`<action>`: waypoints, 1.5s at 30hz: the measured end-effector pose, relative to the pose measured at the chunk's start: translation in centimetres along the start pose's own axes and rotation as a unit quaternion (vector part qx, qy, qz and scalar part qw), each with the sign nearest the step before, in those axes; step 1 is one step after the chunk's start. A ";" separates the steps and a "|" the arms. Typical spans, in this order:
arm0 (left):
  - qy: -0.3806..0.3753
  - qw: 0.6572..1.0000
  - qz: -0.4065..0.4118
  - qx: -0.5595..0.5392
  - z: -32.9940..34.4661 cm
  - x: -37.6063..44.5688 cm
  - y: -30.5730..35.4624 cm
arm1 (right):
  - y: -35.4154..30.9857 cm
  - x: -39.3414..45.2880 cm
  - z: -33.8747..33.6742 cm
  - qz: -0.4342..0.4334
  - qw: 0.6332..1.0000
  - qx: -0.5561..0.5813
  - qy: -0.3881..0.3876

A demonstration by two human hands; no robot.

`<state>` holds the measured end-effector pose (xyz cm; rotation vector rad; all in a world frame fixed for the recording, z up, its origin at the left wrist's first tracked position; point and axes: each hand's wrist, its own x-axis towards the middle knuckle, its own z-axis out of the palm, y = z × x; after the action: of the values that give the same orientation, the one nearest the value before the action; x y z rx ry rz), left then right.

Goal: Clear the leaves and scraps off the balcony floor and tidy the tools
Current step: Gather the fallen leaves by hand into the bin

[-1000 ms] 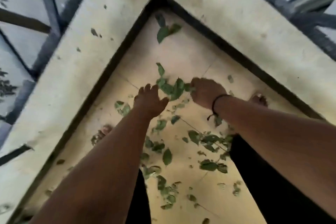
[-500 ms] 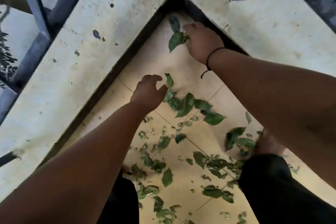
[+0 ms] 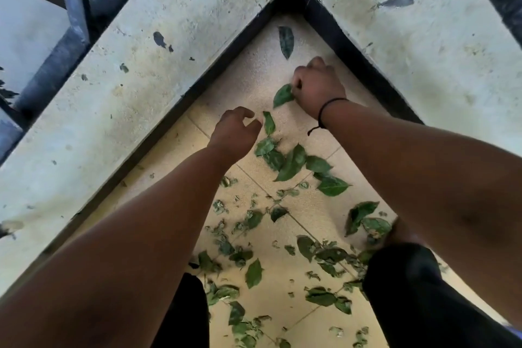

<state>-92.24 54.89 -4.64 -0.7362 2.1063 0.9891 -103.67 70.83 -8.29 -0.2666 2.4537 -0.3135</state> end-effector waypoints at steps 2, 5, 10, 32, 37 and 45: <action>0.000 1.000 0.002 -0.012 0.3 -0.3 0.0 | 0.1 -1.4 0.5 0.031 0.991 0.130 0.001; 0.009 0.998 0.009 -0.055 0.3 -0.5 0.2 | 0.4 -3.7 0.1 0.085 0.953 0.289 -0.029; -0.016 0.970 0.004 -0.241 -0.8 -0.4 2.1 | 0.2 -7.1 -1.6 0.115 0.861 0.463 -0.175; -0.213 0.738 -0.155 -0.621 -3.7 -0.6 0.3 | -5.6 3.9 -4.5 0.185 0.948 0.258 -0.010; -0.226 0.713 -0.158 -0.645 -3.0 -1.4 -0.6 | -4.6 5.1 -3.1 0.213 0.958 0.192 -0.001; -0.142 0.703 -0.188 -0.671 -1.9 -1.5 -0.2 | -1.6 2.4 0.0 0.175 0.968 0.172 0.053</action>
<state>-91.82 53.50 -2.63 -1.4460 0.5813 2.1583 -105.36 68.72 -9.21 0.3357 2.4381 -0.5997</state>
